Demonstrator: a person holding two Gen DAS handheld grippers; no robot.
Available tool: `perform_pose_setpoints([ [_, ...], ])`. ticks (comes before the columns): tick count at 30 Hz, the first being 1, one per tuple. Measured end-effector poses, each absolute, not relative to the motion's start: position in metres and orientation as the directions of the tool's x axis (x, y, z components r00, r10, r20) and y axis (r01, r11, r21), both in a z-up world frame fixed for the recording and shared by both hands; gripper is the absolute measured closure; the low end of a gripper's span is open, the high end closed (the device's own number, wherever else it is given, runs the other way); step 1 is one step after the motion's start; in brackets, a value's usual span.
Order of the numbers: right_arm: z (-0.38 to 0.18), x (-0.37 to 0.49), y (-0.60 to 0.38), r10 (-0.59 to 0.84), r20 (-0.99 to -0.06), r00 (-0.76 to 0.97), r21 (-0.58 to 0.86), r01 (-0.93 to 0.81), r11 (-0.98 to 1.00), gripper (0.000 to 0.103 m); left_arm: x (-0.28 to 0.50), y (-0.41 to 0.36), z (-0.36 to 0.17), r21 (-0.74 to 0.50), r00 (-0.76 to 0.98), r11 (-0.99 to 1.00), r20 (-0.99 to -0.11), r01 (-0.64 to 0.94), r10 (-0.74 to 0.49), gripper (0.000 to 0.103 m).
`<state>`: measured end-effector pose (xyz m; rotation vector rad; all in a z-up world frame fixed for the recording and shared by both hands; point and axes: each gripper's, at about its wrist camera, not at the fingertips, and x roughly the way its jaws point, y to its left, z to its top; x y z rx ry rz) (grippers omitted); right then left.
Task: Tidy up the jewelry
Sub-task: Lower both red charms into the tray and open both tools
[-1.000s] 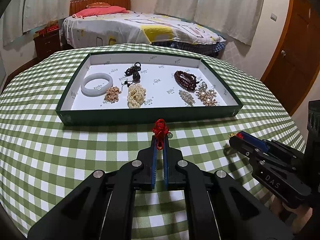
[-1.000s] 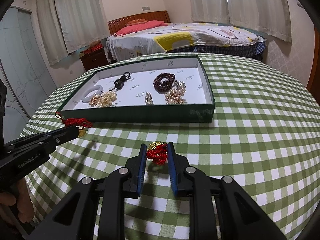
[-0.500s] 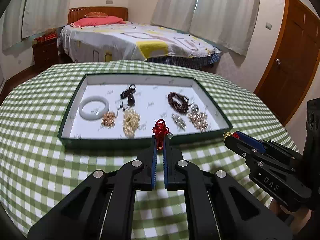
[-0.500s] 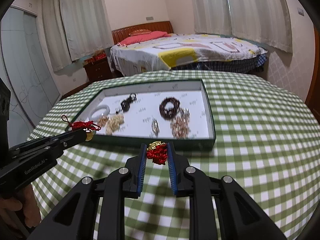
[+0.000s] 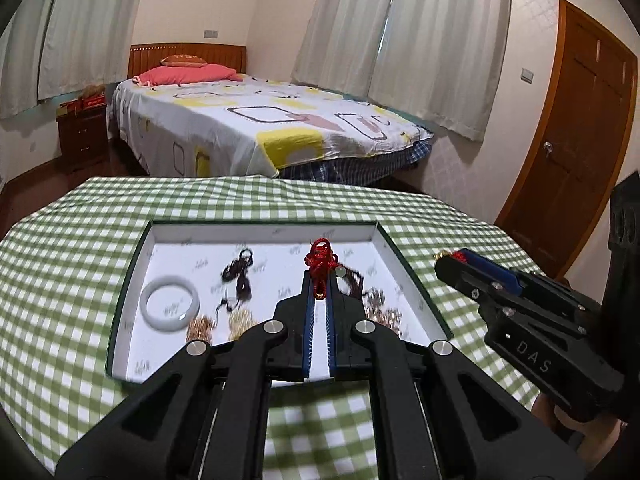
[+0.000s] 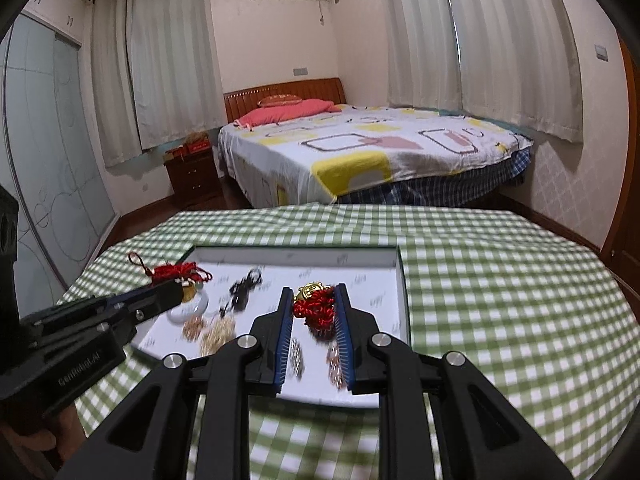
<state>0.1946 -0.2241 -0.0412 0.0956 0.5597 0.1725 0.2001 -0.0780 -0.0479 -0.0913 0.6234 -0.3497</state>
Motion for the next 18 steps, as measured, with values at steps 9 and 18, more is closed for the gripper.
perform_pose_setpoints([
  [9,-0.046,0.244,-0.228,0.175,-0.519,0.837,0.113,-0.136,0.984,0.082,0.249,-0.091,-0.062,-0.169,0.751,0.945,-0.574,0.282,-0.327,0.097],
  [18,-0.081,0.289,-0.237,0.167,-0.601,0.781,0.124,-0.115,0.986,0.081,0.302,-0.097,-0.097,-0.170,0.684,0.957,-0.671,0.235,-0.287,0.097],
])
